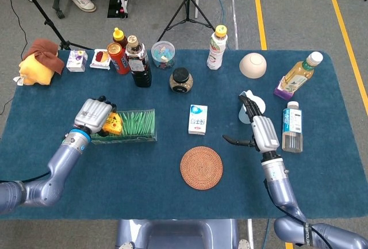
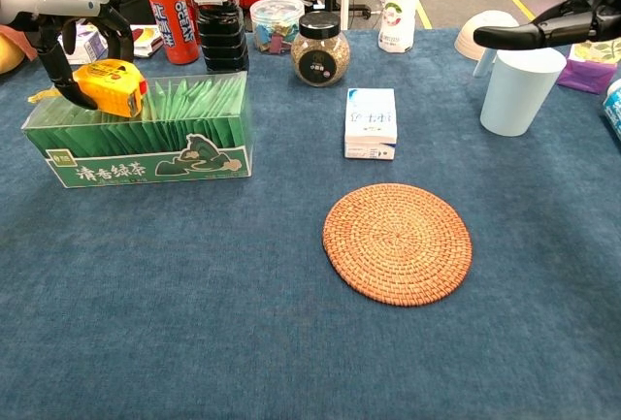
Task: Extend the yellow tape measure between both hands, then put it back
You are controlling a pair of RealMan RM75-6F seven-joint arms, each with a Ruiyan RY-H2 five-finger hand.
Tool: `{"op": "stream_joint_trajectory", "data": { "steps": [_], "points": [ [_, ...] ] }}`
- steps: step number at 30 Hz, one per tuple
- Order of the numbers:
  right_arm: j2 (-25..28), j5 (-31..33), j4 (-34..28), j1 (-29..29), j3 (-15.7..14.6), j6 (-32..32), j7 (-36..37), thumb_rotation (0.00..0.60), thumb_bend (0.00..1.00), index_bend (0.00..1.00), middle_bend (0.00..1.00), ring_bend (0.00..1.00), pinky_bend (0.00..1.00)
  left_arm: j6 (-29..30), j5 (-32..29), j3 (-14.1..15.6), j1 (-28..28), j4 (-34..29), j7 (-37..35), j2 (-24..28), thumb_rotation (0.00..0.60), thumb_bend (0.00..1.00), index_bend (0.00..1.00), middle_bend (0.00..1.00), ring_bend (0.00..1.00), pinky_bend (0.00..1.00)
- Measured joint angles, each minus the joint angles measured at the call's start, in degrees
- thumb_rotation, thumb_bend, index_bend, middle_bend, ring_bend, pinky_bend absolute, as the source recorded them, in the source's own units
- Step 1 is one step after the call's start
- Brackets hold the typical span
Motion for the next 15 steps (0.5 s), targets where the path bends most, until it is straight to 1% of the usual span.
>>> {"op": "stream_joint_trajectory", "data": {
  "steps": [2, 4, 6, 7, 11, 15],
  "points": [
    [0.0, 0.1, -0.1, 0.0, 0.1, 0.0, 0.3, 0.346, 0.13, 0.00, 0.09, 0.09, 0.25, -0.1, -0.1, -0.1, 0.1, -0.2, 0.2, 0.1, 0.600, 0.23, 0.46, 0.27, 0.07, 0.27],
    [0.0, 0.0, 0.0, 0.0, 0.1, 0.1, 0.3, 0.342, 0.13, 0.00, 0.09, 0.09, 0.25, -0.2, -0.2, -0.2, 0.2, -0.4, 0.3, 0.2, 0.600, 0.22, 0.39, 0.19, 0.02, 0.24],
    [0.0, -0.1, 0.0, 0.0, 0.1, 0.0, 0.4, 0.344, 0.13, 0.00, 0.08, 0.09, 0.25, -0.1, 0.0, -0.4, 0.4, -0.4, 0.4, 0.3, 0.600, 0.21, 0.34, 0.14, 0.00, 0.22],
    [-0.1, -0.1, 0.0, 0.0, 0.1, 0.1, 0.4, 0.345, 0.13, 0.00, 0.08, 0.09, 0.25, 0.1, 0.2, -0.5, 0.5, -0.5, 0.4, 0.4, 0.600, 0.21, 0.32, 0.12, 0.00, 0.20],
    [-0.2, -0.2, 0.0, 0.0, 0.2, 0.4, 0.6, 0.344, 0.13, 0.00, 0.08, 0.09, 0.25, 0.2, 0.5, -0.7, 0.9, -0.9, 0.5, 0.7, 0.600, 0.21, 0.29, 0.08, 0.00, 0.18],
    [-0.3, -0.2, -0.1, 0.0, 0.4, 0.6, 0.8, 0.347, 0.16, 0.00, 0.08, 0.10, 0.25, 0.2, 0.7, -0.8, 1.2, -1.1, 0.6, 0.8, 0.600, 0.19, 0.20, 0.02, 0.00, 0.13]
  ]
}}
